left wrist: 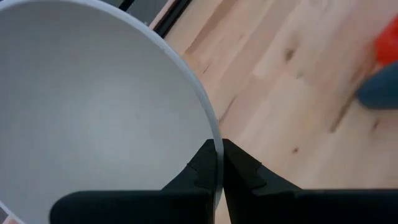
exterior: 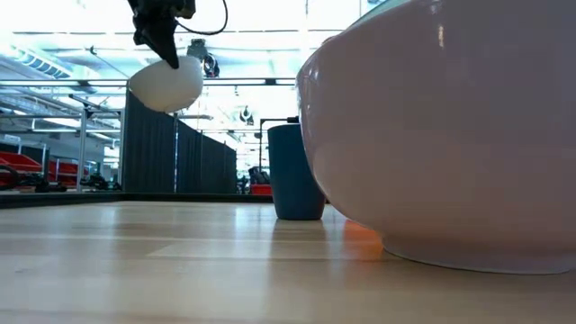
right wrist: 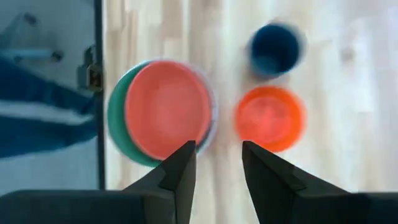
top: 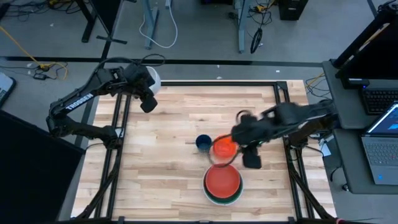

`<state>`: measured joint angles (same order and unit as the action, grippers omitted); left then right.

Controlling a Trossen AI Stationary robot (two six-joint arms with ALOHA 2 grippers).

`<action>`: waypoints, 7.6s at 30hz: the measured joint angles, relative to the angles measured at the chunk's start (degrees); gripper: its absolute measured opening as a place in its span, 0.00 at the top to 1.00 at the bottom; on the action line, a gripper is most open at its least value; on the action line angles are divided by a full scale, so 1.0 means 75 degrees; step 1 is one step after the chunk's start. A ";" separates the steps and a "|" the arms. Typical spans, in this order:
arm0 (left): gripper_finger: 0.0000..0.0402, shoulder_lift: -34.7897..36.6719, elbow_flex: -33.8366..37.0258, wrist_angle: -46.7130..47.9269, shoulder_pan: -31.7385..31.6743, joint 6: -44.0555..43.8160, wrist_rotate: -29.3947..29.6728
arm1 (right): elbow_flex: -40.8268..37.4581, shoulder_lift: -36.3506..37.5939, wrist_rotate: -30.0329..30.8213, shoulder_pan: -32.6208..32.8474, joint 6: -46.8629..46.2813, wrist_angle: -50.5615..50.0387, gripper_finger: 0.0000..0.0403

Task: Nest bowls inside each other
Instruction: Stack the white bowl onto the orange bowl, then adjust the white bowl on the stack

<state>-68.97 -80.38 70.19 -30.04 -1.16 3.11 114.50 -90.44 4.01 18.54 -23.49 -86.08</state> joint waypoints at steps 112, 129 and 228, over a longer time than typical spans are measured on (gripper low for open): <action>1.00 -0.5490 -0.2812 -0.4666 0.7112 -0.1254 -0.1321 | -1.0363 0.9410 0.2640 0.0592 -0.1176 0.4866 0.80; 1.00 -0.5998 -0.2812 -0.4867 0.6999 -0.1202 -0.1687 | -1.0366 0.9410 0.2644 0.0589 -0.1142 0.4854 0.80; 1.00 -0.5700 -0.2288 -0.4648 0.6218 -0.2750 -0.2248 | -1.0360 0.9299 0.2049 0.0592 -0.1526 0.5541 0.80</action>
<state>-111.72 -97.54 35.33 16.60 -21.79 -13.75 36.80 -20.70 19.37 22.98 -34.94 -44.52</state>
